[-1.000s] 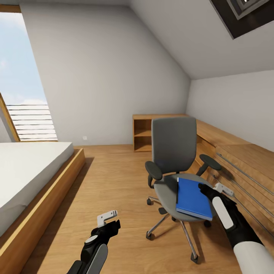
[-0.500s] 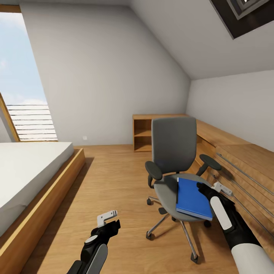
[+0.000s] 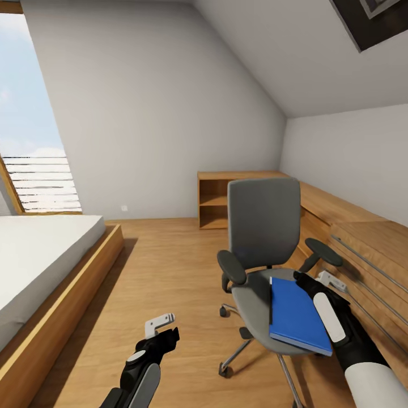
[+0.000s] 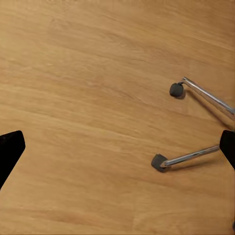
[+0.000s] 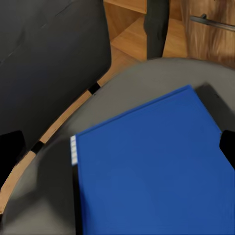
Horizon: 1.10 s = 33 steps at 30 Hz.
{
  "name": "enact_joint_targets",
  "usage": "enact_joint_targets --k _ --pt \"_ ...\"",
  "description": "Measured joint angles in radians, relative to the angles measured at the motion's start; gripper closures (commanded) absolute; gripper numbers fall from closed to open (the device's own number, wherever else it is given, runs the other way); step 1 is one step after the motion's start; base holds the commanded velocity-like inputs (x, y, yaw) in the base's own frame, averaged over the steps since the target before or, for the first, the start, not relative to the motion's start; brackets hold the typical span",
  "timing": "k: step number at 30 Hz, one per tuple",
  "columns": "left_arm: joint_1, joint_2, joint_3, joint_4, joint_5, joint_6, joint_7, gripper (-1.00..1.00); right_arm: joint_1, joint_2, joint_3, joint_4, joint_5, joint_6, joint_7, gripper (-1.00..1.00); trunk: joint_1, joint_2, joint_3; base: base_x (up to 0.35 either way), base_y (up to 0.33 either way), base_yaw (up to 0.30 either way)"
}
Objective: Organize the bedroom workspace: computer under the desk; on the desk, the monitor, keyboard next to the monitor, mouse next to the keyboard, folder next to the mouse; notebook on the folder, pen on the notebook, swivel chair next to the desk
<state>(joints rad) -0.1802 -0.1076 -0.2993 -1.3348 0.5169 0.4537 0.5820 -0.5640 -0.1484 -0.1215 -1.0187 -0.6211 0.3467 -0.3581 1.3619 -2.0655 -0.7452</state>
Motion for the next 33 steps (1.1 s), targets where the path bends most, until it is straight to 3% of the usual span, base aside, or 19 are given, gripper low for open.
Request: enact_joint_targets --k 9,19,24,27,33 --pt "0.0 0.0 0.0 0.0 -0.001 0.0 0.0 -1.0 0.0 0.0 0.0 0.006 0.003 -0.001 0.005 -1.0 0.0 0.0 0.0 0.293 0.0 0.0" --pt "0.0 0.0 0.0 0.0 -0.001 -0.001 0.001 -1.0 0.0 0.001 0.013 0.046 0.007 0.0 0.008 -1.0 0.001 0.0 0.0 0.058 0.0 0.0" --pt "0.0 0.0 0.0 0.0 -0.001 -0.001 0.002 -1.0 0.0 0.001 0.091 0.055 0.007 0.0 0.005 -1.0 0.001 0.0 0.0 0.003 0.0 0.0" --pt "0.0 0.0 0.0 0.0 -0.001 -0.001 0.002 -1.0 0.0 0.003 0.173 0.06 0.007 0.001 0.003 -1.0 0.001 0.0 0.0 0.0 0.0 0.0" --pt "0.0 -0.001 0.0 0.0 -0.001 -0.001 0.002 -1.0 0.0 0.003 0.211 0.078 0.008 0.001 0.0 -1.0 0.001 0.0 0.0 0.001 0.0 0.0"
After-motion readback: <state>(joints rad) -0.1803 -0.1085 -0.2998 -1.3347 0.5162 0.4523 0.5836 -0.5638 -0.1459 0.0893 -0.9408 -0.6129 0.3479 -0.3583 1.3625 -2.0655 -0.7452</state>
